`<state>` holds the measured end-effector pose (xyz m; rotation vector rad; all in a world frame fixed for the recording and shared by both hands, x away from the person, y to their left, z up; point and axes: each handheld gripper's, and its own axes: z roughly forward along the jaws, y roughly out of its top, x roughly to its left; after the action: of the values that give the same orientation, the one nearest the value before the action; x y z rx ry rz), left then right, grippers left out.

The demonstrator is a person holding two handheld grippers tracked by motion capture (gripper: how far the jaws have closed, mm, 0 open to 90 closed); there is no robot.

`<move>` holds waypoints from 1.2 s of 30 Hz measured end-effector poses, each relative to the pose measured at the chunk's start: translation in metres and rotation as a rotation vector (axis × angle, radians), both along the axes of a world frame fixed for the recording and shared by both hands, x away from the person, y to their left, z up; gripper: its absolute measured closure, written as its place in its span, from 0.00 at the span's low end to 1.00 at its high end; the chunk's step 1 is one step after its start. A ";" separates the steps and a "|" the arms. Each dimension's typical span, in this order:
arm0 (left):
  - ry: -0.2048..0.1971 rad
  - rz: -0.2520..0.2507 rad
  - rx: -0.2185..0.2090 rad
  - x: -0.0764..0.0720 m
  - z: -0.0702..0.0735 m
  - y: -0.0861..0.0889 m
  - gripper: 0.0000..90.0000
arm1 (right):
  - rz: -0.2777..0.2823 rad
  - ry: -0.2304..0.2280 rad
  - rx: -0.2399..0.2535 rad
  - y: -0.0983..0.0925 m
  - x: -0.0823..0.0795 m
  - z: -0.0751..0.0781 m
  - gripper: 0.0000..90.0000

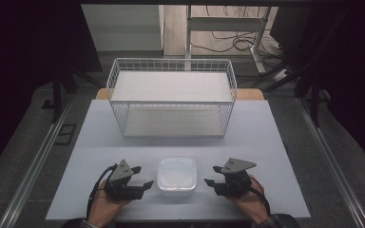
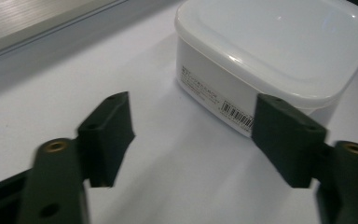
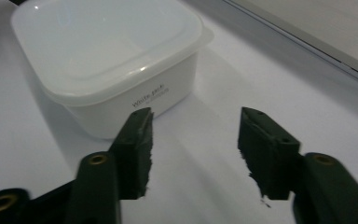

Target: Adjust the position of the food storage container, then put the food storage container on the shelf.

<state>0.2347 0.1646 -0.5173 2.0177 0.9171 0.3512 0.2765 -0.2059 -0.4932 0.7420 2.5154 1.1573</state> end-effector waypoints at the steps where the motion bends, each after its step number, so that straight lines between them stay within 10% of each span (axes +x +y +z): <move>1: 0.002 -0.004 0.001 0.000 0.000 0.000 0.25 | -0.001 -0.003 0.000 0.000 0.000 -0.001 0.39; 8: 0.033 -0.010 0.008 0.001 -0.004 -0.001 0.08 | -0.025 0.008 -0.001 -0.004 0.003 -0.007 0.21; 20: -0.039 0.009 -0.001 0.003 -0.006 0.005 0.06 | -0.054 0.028 0.046 -0.006 0.008 -0.009 0.07; 36: 0.004 -0.017 -0.072 0.005 0.009 -0.001 0.07 | -0.034 0.053 0.116 0.007 0.006 0.004 0.02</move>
<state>0.2401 0.1633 -0.5085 1.9600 0.9022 0.3005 0.2829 -0.1987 -0.4888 0.8517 2.4857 1.2967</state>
